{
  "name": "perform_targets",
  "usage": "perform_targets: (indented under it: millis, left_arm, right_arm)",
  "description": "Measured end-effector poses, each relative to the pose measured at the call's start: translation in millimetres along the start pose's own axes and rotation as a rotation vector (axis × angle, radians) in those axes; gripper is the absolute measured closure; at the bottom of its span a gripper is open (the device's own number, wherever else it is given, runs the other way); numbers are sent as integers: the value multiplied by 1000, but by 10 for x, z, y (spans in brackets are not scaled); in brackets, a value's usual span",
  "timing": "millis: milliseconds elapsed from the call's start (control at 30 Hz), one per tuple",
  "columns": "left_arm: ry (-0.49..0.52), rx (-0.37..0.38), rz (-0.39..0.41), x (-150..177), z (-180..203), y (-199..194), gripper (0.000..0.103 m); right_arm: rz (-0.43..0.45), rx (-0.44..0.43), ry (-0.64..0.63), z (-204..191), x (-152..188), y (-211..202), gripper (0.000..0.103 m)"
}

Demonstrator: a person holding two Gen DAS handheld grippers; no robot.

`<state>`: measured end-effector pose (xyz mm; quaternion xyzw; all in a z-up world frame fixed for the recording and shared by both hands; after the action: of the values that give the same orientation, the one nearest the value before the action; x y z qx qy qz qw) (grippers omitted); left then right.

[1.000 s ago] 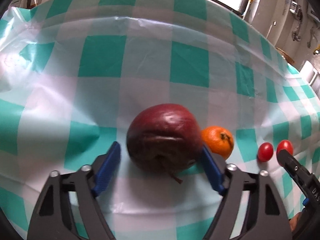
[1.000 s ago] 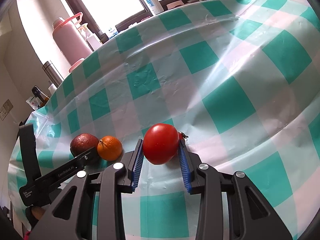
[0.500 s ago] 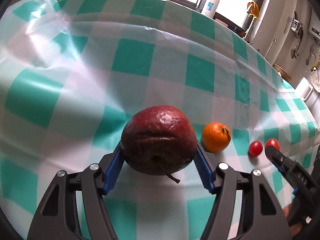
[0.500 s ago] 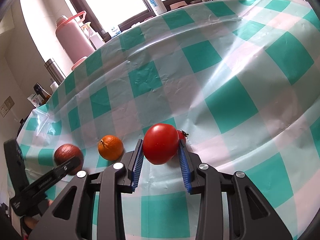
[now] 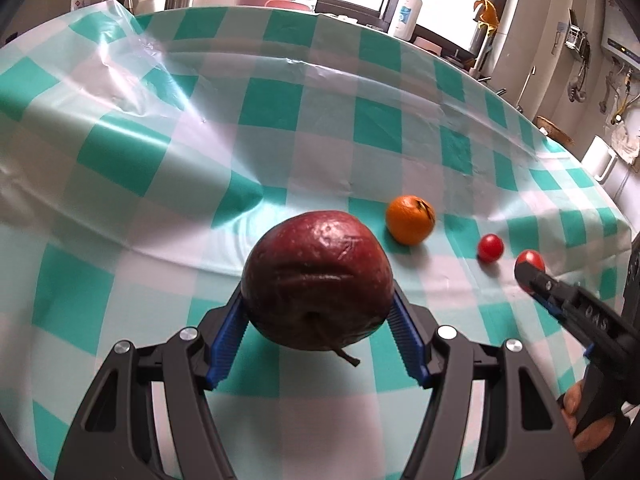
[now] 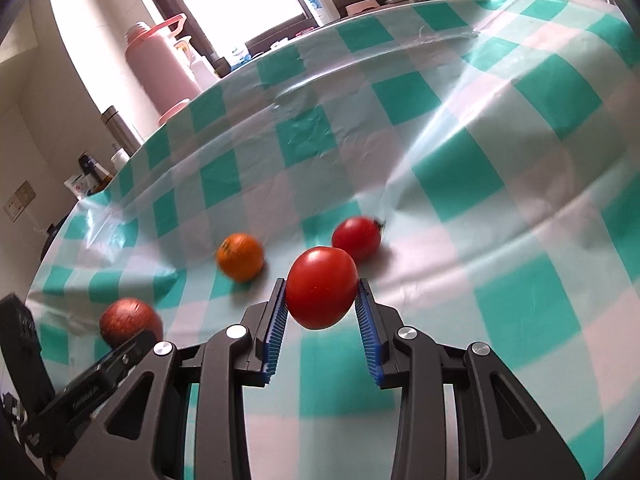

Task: Organize fruits
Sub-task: 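Grasp the dark red apple with the left gripper while the right holds the tomato, then carry the dark red apple and tomato off the table over the white box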

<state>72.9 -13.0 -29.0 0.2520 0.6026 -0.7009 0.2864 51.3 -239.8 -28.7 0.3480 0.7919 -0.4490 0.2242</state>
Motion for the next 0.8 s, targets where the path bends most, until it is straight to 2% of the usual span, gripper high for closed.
perform_targets:
  millis: [267, 500, 800]
  left_arm:
    - [-5, 3, 14, 132, -30, -228, 37]
    - [-7, 23, 21, 273, 0, -506, 37]
    - [58, 48, 42, 441, 241, -844, 37]
  right_arm:
    - [-33, -43, -45, -292, 374, -303, 68]
    - [-44, -40, -161, -562, 582, -565, 68]
    - [-41, -50, -200, -555, 781, -952, 68]
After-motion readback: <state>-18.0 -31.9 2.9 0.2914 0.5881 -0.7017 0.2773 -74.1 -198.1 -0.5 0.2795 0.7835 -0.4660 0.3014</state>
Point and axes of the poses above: each gripper's, at about its wrist camera, not at the fingertips, and y roughly the way its jaws point, z to its right, x to its underside, the point moved 8 cm from there along y, roughly the way its jaws point, and after that the axes turned 6 degrees about -x, right-handed, at the moved point
